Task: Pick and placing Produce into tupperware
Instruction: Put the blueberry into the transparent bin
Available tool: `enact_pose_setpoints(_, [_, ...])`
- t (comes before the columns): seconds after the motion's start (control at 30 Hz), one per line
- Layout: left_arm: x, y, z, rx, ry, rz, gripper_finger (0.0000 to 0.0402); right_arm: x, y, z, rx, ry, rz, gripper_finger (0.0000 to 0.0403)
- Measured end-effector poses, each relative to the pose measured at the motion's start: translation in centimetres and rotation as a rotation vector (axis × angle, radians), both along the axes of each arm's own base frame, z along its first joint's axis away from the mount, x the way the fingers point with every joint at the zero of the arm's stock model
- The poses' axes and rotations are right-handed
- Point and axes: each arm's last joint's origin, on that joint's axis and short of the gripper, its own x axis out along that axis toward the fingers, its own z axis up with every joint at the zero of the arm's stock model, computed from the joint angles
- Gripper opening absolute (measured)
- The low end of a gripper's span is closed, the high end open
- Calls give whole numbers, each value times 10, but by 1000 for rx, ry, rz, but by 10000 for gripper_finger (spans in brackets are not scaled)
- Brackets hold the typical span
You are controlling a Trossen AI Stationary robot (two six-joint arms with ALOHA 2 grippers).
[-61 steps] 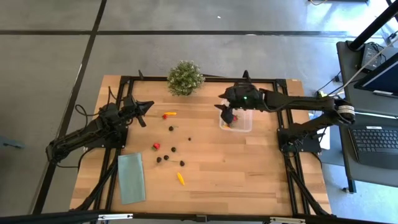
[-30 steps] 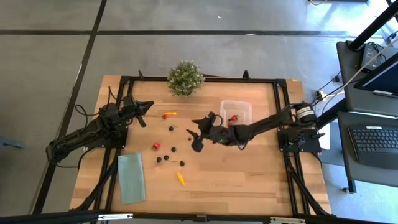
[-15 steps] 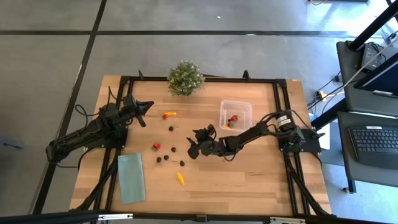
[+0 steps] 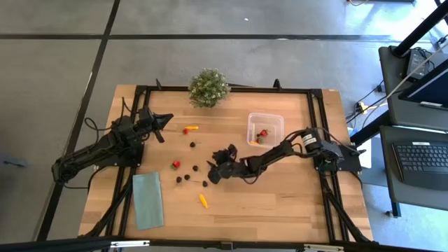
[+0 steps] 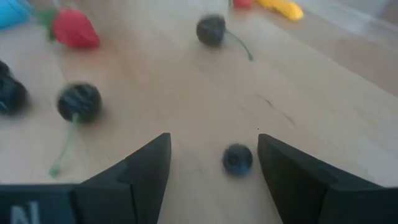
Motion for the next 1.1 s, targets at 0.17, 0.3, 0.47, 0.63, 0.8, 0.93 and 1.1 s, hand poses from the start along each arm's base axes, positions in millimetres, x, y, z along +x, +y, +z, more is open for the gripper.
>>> enact_pose_setpoints(0.17, [0,0,0,0,0,0,0,-2,0,-2,17,25,-19,241])
enact_pose_setpoints(0.3, [0,0,0,0,0,0,0,-2,0,-3,20,33,-20,241])
enact_pose_setpoints(0.47, [0,0,0,0,0,0,0,-3,-1,-4,16,46,-21,219])
enact_pose_setpoints(0.63, [0,0,0,0,0,0,0,-4,-1,-4,11,52,-24,177])
enact_pose_setpoints(0.8, [0,0,0,0,0,0,0,-4,-2,-4,7,59,-28,137])
enact_pose_setpoints(0.93, [0,0,0,0,0,0,0,-4,-2,-5,8,59,-29,109])
enact_pose_setpoints(1.1, [0,0,0,0,0,0,0,-4,-2,-5,12,58,-29,76])
